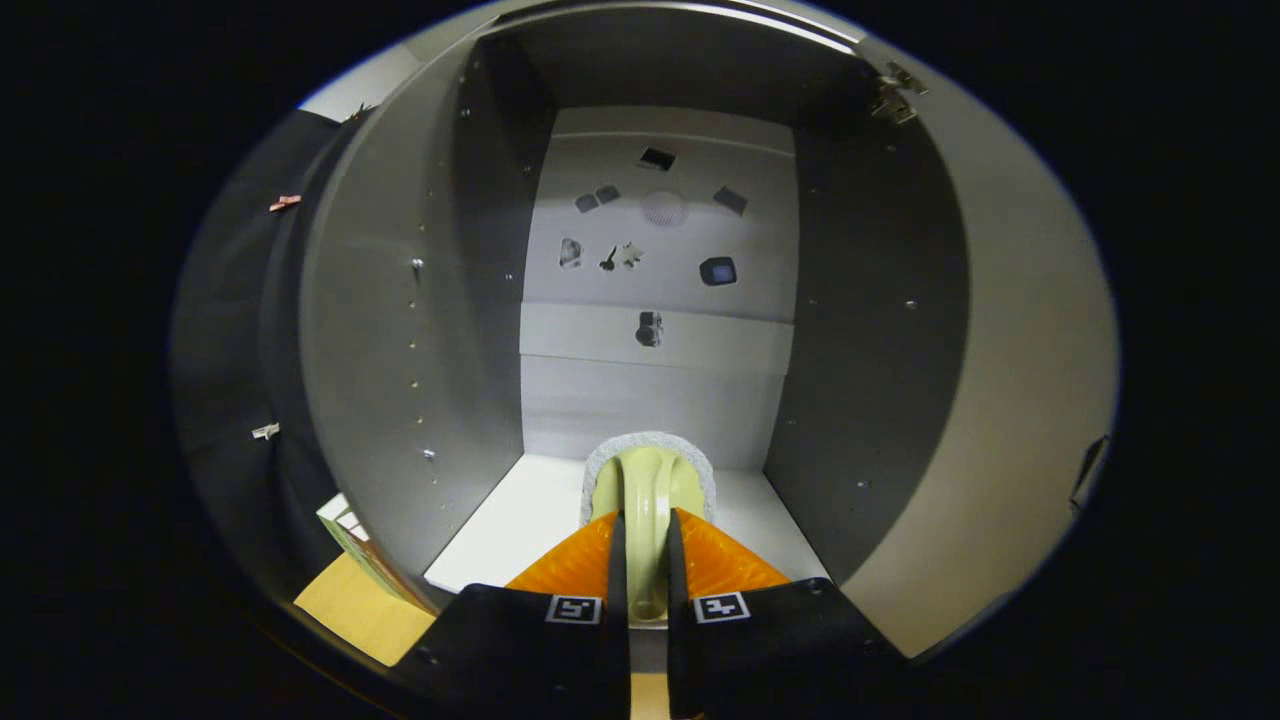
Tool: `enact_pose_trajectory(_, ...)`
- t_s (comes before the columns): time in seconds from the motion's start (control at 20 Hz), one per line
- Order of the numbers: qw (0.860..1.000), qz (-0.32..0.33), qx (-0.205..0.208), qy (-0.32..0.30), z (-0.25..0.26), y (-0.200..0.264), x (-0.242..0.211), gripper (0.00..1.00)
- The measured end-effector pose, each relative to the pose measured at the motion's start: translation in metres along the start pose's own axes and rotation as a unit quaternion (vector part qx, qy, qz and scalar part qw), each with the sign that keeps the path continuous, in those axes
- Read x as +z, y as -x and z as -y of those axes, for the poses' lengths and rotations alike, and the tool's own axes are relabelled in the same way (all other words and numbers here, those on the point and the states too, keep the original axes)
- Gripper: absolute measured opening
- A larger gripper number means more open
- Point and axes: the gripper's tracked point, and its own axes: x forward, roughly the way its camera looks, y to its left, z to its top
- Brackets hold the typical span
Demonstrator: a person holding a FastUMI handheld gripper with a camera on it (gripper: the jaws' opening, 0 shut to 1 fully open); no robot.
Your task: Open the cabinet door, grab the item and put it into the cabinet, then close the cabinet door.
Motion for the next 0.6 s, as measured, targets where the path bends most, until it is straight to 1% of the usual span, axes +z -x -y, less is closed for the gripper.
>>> enact_pose_trajectory(0.2,0.999,-0.025,0.000,-0.028,0.004,-0.044,-0.015,0.18)
enact_pose_trajectory(0.35,0.999,-0.032,-0.006,-0.031,0.006,-0.070,-0.021,0.19)
enact_pose_trajectory(0.45,0.999,-0.034,-0.002,-0.031,0.004,-0.080,-0.023,0.20)
enact_pose_trajectory(0.6,0.999,-0.031,-0.002,-0.024,0.006,-0.089,-0.025,0.27)
